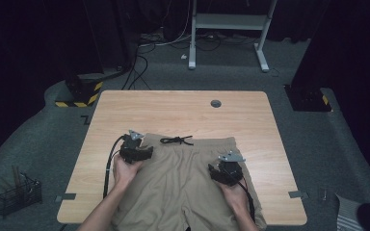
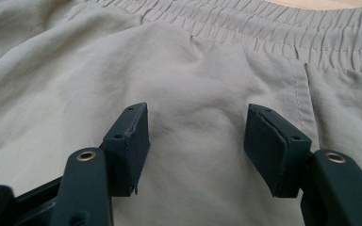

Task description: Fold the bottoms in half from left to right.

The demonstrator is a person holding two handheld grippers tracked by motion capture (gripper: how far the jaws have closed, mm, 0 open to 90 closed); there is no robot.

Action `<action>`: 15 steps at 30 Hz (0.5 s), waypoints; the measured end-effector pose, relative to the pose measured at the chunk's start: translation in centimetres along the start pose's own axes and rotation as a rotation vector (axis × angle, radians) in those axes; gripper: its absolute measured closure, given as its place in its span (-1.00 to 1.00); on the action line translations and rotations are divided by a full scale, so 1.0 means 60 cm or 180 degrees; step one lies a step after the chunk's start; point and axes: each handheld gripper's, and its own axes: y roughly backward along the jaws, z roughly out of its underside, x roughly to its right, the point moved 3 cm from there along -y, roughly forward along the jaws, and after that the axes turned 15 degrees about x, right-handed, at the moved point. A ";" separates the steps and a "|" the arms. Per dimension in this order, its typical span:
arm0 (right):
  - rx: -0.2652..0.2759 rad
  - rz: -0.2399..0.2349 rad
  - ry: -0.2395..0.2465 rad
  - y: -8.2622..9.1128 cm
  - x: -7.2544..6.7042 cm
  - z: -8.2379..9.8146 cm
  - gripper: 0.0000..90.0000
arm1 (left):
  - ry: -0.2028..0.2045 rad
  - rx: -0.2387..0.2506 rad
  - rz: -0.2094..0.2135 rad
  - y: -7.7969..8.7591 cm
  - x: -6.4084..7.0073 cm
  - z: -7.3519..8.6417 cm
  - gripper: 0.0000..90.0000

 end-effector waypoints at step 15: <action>0.0022 0.0045 0.0088 0.001 -0.005 0.000 -0.10 | 0.0048 -0.0259 0.0071 -0.024 -0.014 0.014 -0.32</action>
